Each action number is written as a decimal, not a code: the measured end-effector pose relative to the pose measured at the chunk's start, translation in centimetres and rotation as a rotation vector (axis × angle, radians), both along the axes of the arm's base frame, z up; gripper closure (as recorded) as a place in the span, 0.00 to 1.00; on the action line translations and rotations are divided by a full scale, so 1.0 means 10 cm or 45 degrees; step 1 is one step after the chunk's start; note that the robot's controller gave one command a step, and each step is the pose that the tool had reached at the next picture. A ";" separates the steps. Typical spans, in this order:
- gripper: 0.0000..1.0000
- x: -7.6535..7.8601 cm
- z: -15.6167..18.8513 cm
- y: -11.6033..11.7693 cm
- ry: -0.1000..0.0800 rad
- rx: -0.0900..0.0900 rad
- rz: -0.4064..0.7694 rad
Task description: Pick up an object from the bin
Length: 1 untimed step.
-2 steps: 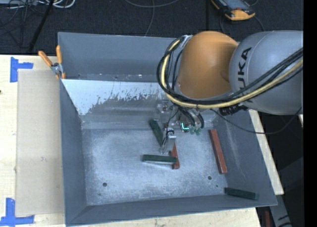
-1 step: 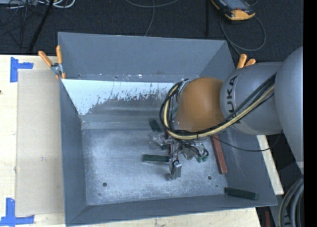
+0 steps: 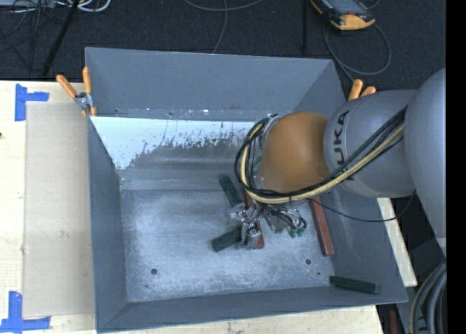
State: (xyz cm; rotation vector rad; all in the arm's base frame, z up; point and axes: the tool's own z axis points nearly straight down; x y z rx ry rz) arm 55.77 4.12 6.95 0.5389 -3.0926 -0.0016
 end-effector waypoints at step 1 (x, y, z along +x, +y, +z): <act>1.00 0.15 1.42 0.24 -0.016 0.001 -0.006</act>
Offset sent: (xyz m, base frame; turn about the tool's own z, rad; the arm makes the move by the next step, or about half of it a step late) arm 0.0126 0.0235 0.1375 0.0056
